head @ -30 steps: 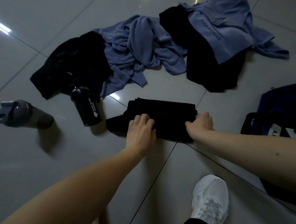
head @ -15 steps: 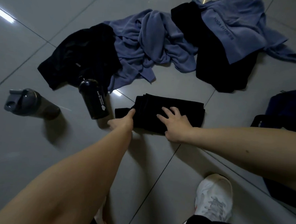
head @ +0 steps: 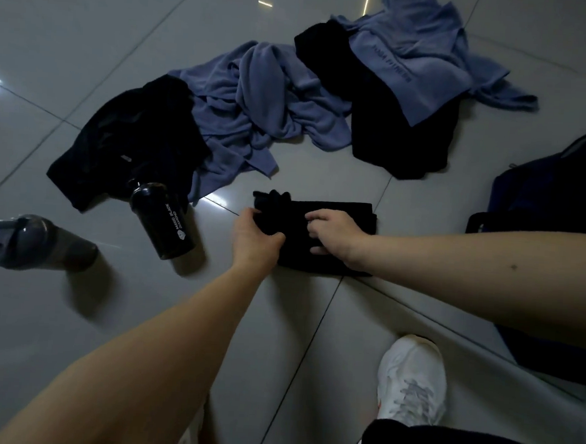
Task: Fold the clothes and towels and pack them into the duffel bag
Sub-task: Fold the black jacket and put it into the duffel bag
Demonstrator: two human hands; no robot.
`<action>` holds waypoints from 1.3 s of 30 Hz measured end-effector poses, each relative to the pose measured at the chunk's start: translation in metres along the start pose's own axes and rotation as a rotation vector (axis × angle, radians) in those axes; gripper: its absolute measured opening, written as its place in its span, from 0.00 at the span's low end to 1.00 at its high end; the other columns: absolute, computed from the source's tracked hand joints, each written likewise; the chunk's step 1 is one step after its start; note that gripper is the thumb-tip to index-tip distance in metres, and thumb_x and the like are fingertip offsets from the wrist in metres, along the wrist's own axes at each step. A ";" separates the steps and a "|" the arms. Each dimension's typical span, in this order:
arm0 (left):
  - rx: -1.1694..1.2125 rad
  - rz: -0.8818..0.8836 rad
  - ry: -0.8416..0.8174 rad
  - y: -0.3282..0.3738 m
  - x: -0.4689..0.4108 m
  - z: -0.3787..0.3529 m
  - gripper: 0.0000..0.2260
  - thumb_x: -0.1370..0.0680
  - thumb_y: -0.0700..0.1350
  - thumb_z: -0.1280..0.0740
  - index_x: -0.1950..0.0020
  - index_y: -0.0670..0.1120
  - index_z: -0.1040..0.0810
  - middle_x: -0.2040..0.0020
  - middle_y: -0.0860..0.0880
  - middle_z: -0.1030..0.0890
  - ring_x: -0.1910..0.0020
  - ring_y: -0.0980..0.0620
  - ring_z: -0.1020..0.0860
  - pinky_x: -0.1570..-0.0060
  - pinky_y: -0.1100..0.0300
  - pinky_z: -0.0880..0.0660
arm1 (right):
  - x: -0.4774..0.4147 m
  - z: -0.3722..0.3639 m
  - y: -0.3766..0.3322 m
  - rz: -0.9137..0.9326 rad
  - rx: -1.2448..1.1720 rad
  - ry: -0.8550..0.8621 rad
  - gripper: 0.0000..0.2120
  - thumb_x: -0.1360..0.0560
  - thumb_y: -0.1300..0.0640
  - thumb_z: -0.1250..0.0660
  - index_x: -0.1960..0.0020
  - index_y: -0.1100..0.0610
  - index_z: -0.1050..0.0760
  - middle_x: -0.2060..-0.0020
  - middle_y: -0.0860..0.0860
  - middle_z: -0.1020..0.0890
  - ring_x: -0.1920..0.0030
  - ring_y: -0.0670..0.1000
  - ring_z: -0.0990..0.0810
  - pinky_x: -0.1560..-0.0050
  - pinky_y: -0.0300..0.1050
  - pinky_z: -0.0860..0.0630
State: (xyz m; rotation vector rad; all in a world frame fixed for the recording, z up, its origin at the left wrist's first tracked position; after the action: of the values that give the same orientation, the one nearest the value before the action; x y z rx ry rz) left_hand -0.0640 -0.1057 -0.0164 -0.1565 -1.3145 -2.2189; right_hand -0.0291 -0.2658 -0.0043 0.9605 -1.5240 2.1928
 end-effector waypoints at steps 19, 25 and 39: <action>-0.282 -0.455 -0.553 0.050 0.067 -0.100 0.25 0.26 0.42 0.37 0.28 0.49 0.33 0.39 0.52 0.25 0.39 0.54 0.26 0.40 0.59 0.27 | -0.003 0.095 0.065 -0.150 -0.418 0.007 0.24 0.29 0.40 0.26 0.43 0.58 0.17 0.51 0.57 0.13 0.51 0.58 0.14 0.42 0.58 0.19; -0.009 -0.268 -0.277 0.037 0.052 -0.095 0.20 0.29 0.29 0.43 0.47 0.50 0.25 0.47 0.49 0.21 0.46 0.53 0.22 0.41 0.50 0.22 | -0.008 0.087 0.071 -0.117 -0.212 0.175 0.37 0.40 0.36 0.20 0.38 0.55 0.21 0.47 0.52 0.15 0.47 0.54 0.16 0.41 0.54 0.20; -0.125 -0.090 -0.106 0.027 0.028 -0.076 0.10 0.19 0.42 0.36 0.38 0.45 0.25 0.40 0.50 0.29 0.43 0.53 0.26 0.42 0.57 0.26 | 0.007 0.066 0.034 0.094 0.140 0.280 0.11 0.30 0.57 0.24 0.49 0.57 0.20 0.55 0.51 0.17 0.53 0.51 0.20 0.51 0.45 0.22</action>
State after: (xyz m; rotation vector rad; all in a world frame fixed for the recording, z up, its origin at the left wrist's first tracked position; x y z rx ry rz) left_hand -0.0606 -0.1904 -0.0242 -0.2699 -1.2602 -2.3989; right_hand -0.0311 -0.3401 -0.0098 0.5970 -1.3256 2.4066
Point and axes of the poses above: each hand's wrist, its own x-axis away from the middle knuckle, its own z-axis out of the back of the hand, y = z × x, the point moved 2 cm from there along -x, towards the middle knuckle
